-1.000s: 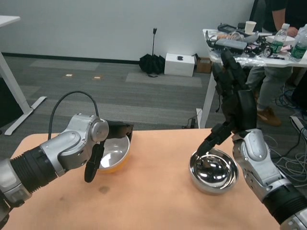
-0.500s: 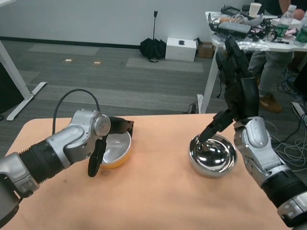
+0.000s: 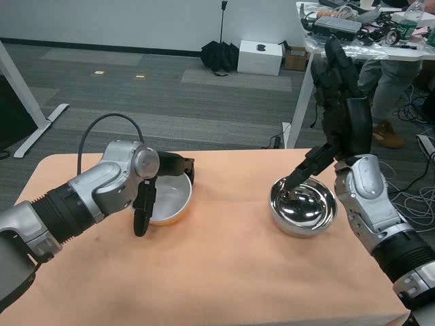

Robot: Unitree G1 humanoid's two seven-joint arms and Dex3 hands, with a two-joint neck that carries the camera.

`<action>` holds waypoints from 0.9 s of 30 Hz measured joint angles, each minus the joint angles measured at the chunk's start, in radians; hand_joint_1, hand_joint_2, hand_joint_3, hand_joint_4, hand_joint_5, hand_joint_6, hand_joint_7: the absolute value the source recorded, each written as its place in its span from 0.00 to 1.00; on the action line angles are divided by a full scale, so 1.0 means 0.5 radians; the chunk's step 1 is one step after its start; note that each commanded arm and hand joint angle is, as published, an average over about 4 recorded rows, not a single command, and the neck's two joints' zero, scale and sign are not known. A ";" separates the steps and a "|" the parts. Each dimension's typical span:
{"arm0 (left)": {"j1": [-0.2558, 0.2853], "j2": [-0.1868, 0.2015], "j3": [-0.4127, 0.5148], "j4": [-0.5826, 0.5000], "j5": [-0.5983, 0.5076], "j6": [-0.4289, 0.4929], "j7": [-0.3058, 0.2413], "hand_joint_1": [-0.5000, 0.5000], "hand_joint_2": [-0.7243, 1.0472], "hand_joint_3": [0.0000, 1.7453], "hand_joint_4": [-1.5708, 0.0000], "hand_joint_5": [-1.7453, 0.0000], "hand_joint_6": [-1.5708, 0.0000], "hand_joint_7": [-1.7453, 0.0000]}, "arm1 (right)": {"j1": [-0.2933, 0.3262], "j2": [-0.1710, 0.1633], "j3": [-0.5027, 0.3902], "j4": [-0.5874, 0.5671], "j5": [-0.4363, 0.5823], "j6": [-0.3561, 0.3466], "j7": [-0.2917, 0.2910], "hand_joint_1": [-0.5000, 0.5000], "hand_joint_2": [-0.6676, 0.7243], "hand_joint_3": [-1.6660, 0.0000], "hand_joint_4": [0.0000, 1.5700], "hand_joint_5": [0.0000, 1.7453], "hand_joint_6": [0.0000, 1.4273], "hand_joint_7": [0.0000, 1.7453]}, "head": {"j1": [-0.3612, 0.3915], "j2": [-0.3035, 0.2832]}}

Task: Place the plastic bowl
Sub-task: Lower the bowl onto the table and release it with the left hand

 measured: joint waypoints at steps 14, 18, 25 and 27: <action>-0.044 0.005 0.058 -0.001 -0.159 0.000 -0.014 0.04 1.00 1.00 1.00 0.63 1.00 0.84 | 0.000 0.002 0.003 0.048 0.002 0.000 0.000 0.04 1.00 1.00 0.00 0.00 0.00 0.00 | 0.019 0.012; -0.065 0.007 0.072 0.011 -0.248 -0.001 -0.015 0.04 1.00 1.00 1.00 0.68 1.00 0.84 | 0.000 0.002 0.005 0.059 0.002 0.000 0.000 0.04 1.00 1.00 0.00 0.00 0.00 0.00 | 0.027 0.015; -0.081 0.004 0.119 0.040 -0.311 -0.005 -0.019 0.04 1.00 1.00 1.00 0.72 1.00 0.80 | 0.000 0.003 0.009 0.067 0.002 0.000 0.000 0.04 1.00 1.00 0.00 0.00 0.00 0.00 | 0.040 0.013; -0.081 0.003 0.135 0.048 -0.313 -0.005 -0.021 0.04 1.00 1.00 1.00 0.75 1.00 0.80 | 0.000 0.003 0.009 0.067 0.002 0.000 0.000 0.04 1.00 1.00 0.00 0.00 0.00 0.00 | 0.044 0.014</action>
